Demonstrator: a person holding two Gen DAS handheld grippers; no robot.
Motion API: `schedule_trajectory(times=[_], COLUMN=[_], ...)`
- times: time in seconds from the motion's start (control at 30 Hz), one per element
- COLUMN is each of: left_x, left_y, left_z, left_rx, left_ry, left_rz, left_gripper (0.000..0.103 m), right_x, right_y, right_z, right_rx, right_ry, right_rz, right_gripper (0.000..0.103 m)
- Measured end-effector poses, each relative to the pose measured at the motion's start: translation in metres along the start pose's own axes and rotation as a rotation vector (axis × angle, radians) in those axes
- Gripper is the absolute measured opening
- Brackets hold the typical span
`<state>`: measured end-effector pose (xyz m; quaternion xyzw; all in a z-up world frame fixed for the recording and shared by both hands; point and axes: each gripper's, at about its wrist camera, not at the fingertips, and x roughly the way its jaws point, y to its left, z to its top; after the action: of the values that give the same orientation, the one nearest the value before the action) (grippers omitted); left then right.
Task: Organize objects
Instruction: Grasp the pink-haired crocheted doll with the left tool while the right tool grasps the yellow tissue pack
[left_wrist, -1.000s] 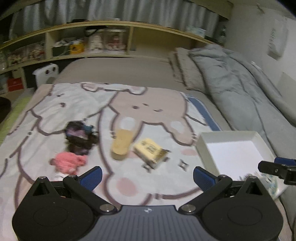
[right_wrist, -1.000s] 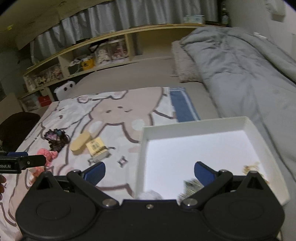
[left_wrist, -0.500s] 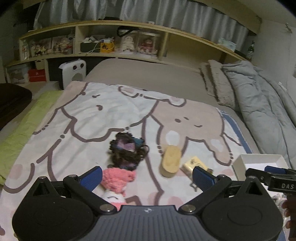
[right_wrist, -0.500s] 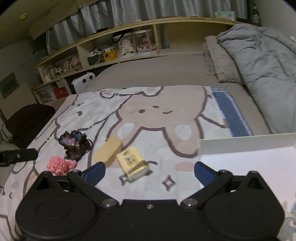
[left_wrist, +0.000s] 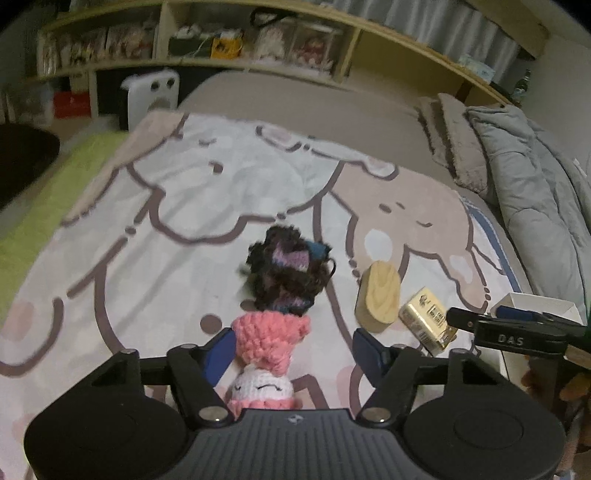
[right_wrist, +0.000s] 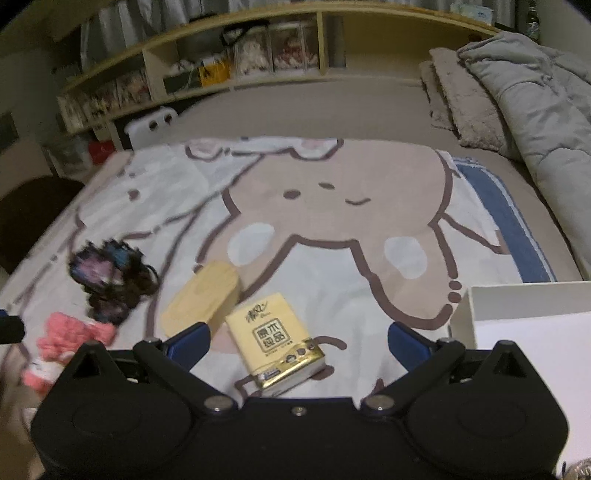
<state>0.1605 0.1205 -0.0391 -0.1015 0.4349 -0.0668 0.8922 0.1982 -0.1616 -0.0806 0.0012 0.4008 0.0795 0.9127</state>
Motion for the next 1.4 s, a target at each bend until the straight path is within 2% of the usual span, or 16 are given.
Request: schedule_trajectory(times=[0.2,0.27,0.5,0.63,0.67,0.7,0.87,1.07,1.27,1.4], left_x=[0.021,0.029,0.053,0.065,0.066,0.067,0.066,0.063,0.057,0.055], left_y=[0.013,0.016,0.024,0.027,0.026,0.025,0.021,0.002,-0.012,-0.015], left_z=[-0.004,-0.006,-0.011,-0.016,-0.016,-0.016,-0.017,-0.023,-0.030,-0.033], left_rx=[-0.034,-0.055,-0.123,-0.159,-0.152,-0.146,-0.122,-0.017,0.027,0.026], left_ry=[0.057,0.075,0.108,0.123,0.122,0.121,0.123,0.140,0.152,0.159], left_rz=[0.003,0.005,-0.008,-0.002,0.008,0.021,0.040,0.062,0.057,0.052], left_gripper=[0.060,0.058,0.057,0.055,0.050,0.043,0.040,0.039,0.037,0.037], right_x=[0.028,0.034,0.048,0.050,0.049,0.048,0.038,0.015,-0.010,-0.024], right_y=[0.014,0.015,0.013,0.010,0.010,0.009,0.009,0.006,0.008,0.011], right_z=[-0.001,-0.002,-0.006,-0.007,-0.007,-0.008,-0.016,-0.035,-0.062,-0.074], right_rx=[-0.142,-0.162,-0.166,-0.153,-0.154,-0.150,-0.153,-0.148,-0.193,-0.226], right_ry=[0.090,0.104,0.138,0.146,0.146,0.144,0.150,0.162,0.240,0.315], right_rz=[0.021,0.026,0.047,0.072,0.070,0.073,0.089,0.099,0.100,0.140], right_gripper=[0.100,0.090,0.079,0.066,0.061,0.061,0.059,0.058,0.059,0.059])
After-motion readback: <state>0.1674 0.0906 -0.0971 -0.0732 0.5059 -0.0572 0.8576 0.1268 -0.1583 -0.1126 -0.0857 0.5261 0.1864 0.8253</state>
